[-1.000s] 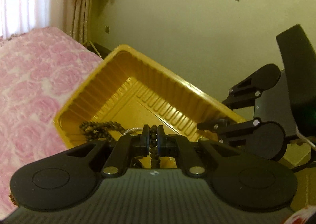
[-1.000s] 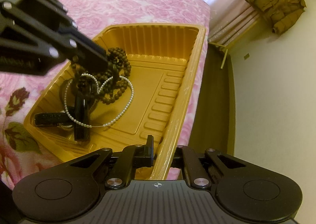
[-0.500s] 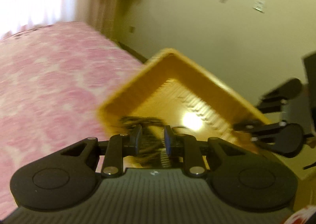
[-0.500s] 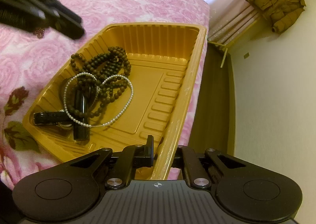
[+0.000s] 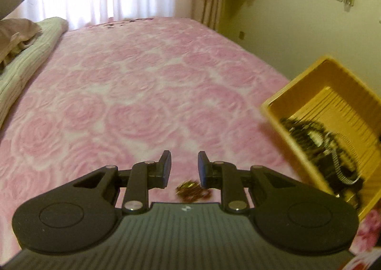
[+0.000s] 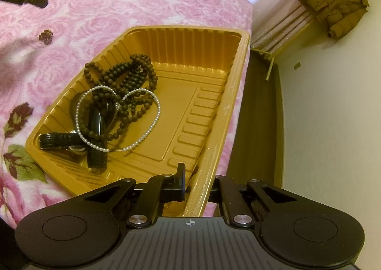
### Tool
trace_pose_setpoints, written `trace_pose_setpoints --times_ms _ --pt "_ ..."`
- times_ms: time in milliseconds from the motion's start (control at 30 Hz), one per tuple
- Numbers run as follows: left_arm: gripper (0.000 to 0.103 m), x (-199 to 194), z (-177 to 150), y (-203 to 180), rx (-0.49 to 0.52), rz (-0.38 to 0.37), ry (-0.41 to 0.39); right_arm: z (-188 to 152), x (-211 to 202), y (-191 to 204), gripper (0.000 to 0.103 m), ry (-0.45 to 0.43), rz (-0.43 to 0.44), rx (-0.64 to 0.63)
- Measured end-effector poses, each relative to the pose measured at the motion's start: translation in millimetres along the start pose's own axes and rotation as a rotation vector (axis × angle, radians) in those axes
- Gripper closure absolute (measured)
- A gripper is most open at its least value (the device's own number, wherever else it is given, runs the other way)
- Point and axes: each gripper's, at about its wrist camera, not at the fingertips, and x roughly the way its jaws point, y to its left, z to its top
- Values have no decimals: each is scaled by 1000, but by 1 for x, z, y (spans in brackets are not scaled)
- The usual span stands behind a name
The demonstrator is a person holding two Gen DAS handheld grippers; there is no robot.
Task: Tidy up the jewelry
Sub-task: 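Grasp the small brown bead strand with the left gripper, then carry the brown bead strand into the yellow tray and open the left gripper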
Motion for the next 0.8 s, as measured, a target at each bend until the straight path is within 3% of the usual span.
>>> trace_pose_setpoints --times_ms 267,500,633,733,800 --pt "83 14 -41 -14 110 -17 33 1 3 0 95 9 1 0" --pt "85 33 -45 -37 247 -20 47 1 4 -1 95 13 2 -1" --pt "88 48 -46 -33 227 -11 89 0 5 -1 95 17 4 1" --pt "99 48 -44 -30 203 -19 101 0 6 -1 95 19 4 1" --pt "99 43 -42 -28 195 -24 103 0 6 -1 95 19 4 1"
